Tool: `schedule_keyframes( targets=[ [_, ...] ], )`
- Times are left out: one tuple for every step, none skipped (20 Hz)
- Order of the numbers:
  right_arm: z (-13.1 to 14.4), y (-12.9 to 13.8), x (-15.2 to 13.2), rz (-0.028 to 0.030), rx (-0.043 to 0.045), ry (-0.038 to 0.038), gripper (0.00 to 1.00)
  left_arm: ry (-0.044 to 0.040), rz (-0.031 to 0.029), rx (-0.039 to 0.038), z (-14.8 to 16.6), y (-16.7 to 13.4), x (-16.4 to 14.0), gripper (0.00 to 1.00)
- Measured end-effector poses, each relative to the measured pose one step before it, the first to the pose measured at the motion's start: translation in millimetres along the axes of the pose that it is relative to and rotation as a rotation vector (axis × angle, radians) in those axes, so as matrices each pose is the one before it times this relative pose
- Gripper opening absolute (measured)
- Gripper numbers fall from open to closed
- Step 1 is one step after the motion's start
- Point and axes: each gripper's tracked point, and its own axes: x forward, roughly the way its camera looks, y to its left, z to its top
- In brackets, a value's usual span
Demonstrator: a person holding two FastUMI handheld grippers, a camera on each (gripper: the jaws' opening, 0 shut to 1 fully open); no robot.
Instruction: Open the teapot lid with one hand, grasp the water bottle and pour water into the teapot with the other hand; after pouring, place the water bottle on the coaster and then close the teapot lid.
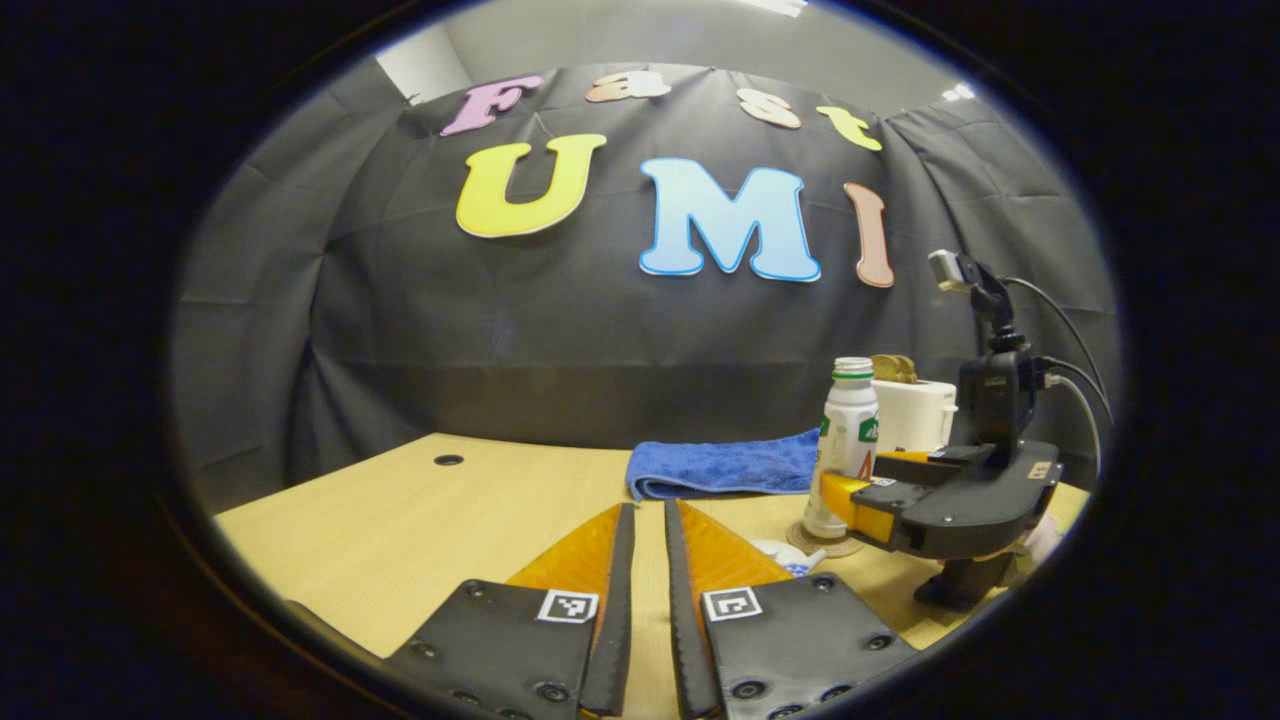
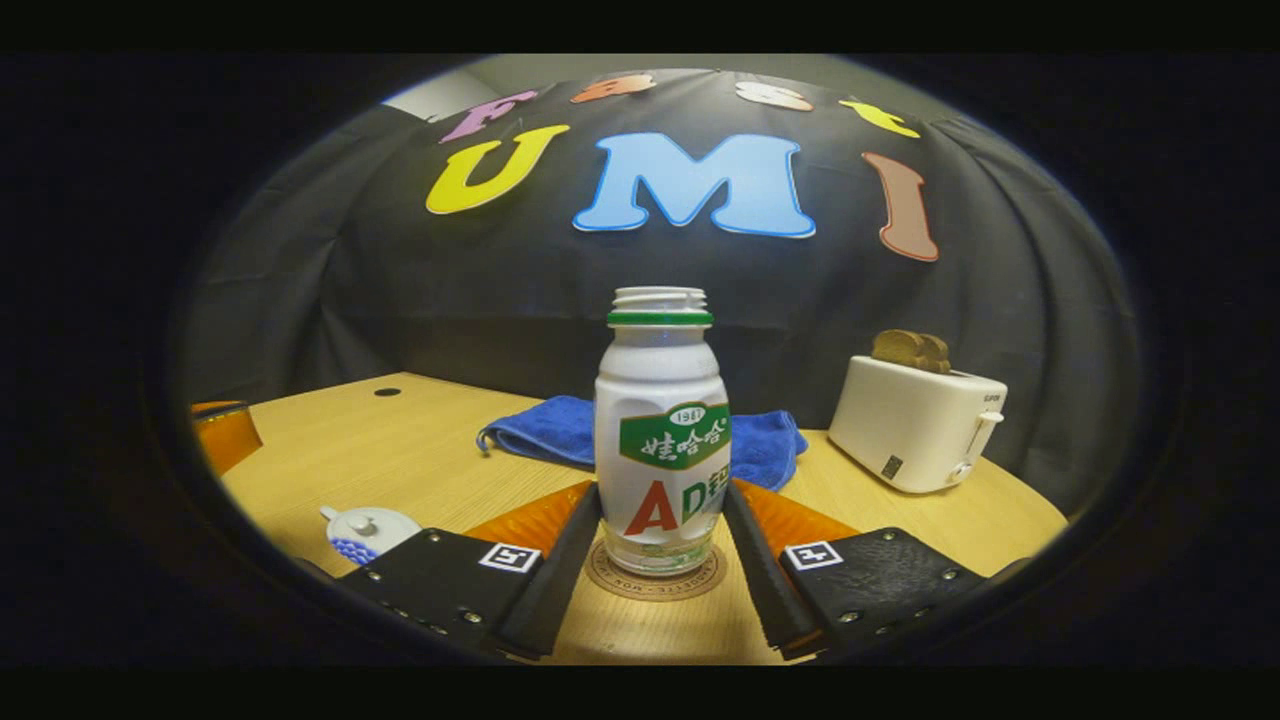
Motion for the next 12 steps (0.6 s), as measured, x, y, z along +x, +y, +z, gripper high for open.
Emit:
schedule_keyframes(
  targets=[
    [-3.41,-0.66,1.80,-0.00232,0.00598,0.00625,0.74,-0.00197,-0.00109,-0.00264,0.41,0.79,-0.36,0.32],
    [0.82,-0.87,0.85,0.00016,0.00472,-0.00488,0.74,0.00010,-0.00154,-0.00474,-0.45,0.13,-0.50,0.32],
    [0.35,-0.29,1.99,-0.00242,0.00376,-0.00214,0.74,0.00008,-0.00089,-0.00396,-0.25,-0.02,-0.65,0.32],
    [-0.98,-2.09,0.74,-0.00574,-0.00497,0.00320,0.74,0.00033,-0.00056,-0.00361,-0.27,0.26,-0.30,0.32],
    [0.33,0.47,-0.87,0.00112,0.00226,-0.00226,0.74,0.00086,-0.00047,-0.00471,-0.43,0.33,-0.16,0.32],
    [-0.21,-0.40,0.56,-0.00015,0.00149,0.00050,0.74,0.00259,-0.00185,-0.00485,-1.70,-0.88,1.24,0.32],
    [-0.15,-0.33,-0.08,0.00078,0.00121,-0.00178,0.74,0.00320,-0.00131,-0.00508,-1.99,-0.57,0.99,0.32],
    [0.28,0.05,0.69,-0.00033,0.00015,0.00012,0.74,0.00374,-0.00206,-0.00499,-1.54,-1.09,0.78,0.32],
    [-0.97,0.23,-0.47,-0.00090,-0.00411,0.00196,0.76,0.00324,-0.00149,-0.00361,-1.12,-0.57,0.33,0.32],
    [0.45,0.96,-0.07,0.00305,-0.00347,-0.00256,0.77,0.00158,-0.00122,-0.00336,-1.15,-0.73,-0.18,0.32],
    [-0.12,-0.02,-0.61,0.00384,-0.00419,-0.00022,0.77,0.00169,-0.00123,-0.00373,-0.55,-0.96,0.28,0.31],
    [-0.65,0.21,1.34,0.00230,-0.00685,0.00137,0.78,0.00133,-0.00157,-0.00425,-0.45,-0.18,0.30,0.32]
  ],
)
